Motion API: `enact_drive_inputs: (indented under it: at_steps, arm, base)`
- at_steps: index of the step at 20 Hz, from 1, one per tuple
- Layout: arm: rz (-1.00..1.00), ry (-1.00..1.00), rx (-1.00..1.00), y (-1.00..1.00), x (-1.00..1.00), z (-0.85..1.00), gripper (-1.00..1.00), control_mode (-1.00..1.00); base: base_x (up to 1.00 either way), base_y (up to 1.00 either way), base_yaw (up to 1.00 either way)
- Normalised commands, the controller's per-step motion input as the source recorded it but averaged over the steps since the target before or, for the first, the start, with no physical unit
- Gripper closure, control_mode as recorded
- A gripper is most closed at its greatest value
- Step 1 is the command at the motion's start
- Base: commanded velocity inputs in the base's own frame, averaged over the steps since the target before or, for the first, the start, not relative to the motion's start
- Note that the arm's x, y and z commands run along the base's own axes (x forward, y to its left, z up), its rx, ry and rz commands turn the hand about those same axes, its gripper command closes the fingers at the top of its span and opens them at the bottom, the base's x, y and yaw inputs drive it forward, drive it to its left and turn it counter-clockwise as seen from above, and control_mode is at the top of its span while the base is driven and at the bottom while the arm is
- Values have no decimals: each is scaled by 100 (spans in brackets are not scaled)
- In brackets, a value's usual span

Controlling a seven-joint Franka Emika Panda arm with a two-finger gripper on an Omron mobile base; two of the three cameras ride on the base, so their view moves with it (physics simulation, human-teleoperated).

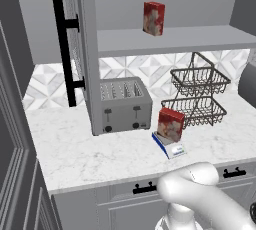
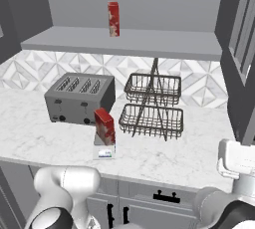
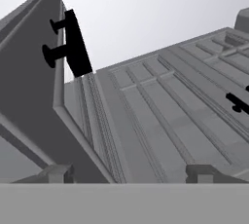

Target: Pick the cereal and place it on the digital scale for weighing, and close the cabinet.

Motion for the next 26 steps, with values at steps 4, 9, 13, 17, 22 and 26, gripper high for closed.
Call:
enact_drive_inputs:
  at_steps: [4, 9, 13, 17, 22, 26]
  arm:
    - [6, 4, -7, 15, 0, 14, -100, -100]
    - [7, 2, -10, 28, -3, -38, -100, -100]
    - [4, 0, -3, 12, 3, -11, -100, -100]
    - [1, 6, 0, -9, 34, 12, -100, -100]
    - [0, 15, 0, -29, 33, 4, -100, -100]
    - [0, 16, 0, -38, 38, 0, -100, -100]
  base:
    - [0, 0, 0]
    - [0, 0, 0]
    - [0, 0, 0]
    - [0, 0, 0]
    - [0, 0, 0]
    - [0, 0, 0]
